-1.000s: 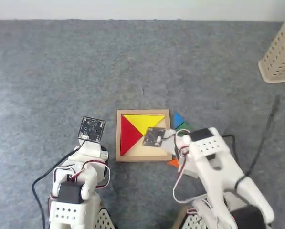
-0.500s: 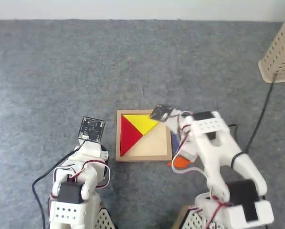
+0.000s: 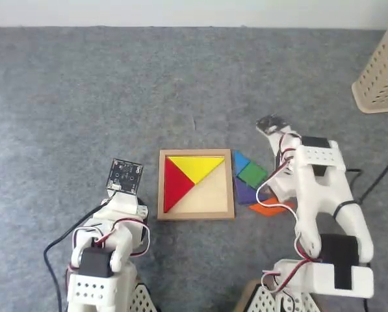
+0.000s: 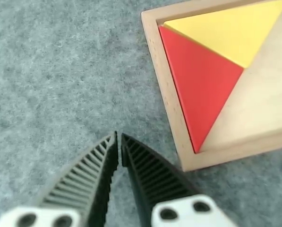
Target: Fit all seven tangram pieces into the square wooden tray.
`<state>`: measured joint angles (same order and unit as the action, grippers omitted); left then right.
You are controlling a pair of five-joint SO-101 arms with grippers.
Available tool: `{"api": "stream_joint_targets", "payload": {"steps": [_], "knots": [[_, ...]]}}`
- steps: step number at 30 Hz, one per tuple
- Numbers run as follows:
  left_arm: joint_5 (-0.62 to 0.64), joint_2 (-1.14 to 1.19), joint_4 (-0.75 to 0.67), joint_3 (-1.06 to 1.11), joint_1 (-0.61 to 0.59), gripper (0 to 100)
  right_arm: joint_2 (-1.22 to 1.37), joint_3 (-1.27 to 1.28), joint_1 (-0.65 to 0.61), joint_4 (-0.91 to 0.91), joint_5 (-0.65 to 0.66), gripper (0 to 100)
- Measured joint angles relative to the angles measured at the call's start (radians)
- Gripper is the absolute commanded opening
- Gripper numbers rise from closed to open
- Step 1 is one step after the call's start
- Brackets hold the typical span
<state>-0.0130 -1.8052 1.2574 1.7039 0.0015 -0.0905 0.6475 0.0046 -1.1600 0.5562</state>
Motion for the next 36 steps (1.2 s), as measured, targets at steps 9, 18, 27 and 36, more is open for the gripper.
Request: {"api": "stream_joint_targets", "payload": {"steps": [9,18,27,36], "knots": [[0.000,0.000,0.000,0.000,0.000,1,-0.321,0.169,-0.141,-0.015,0.157,13.5],[0.000,0.000,0.000,0.000,0.000,1,-0.371,0.319,-0.206,-0.017,0.405,18.1],[0.000,0.000,0.000,0.000,0.000,1,-0.133,0.219,-0.167,0.020,0.414,18.0],[0.000,0.000,0.000,0.000,-0.002,1,-0.058,0.158,-0.167,0.060,0.327,18.0]]}}
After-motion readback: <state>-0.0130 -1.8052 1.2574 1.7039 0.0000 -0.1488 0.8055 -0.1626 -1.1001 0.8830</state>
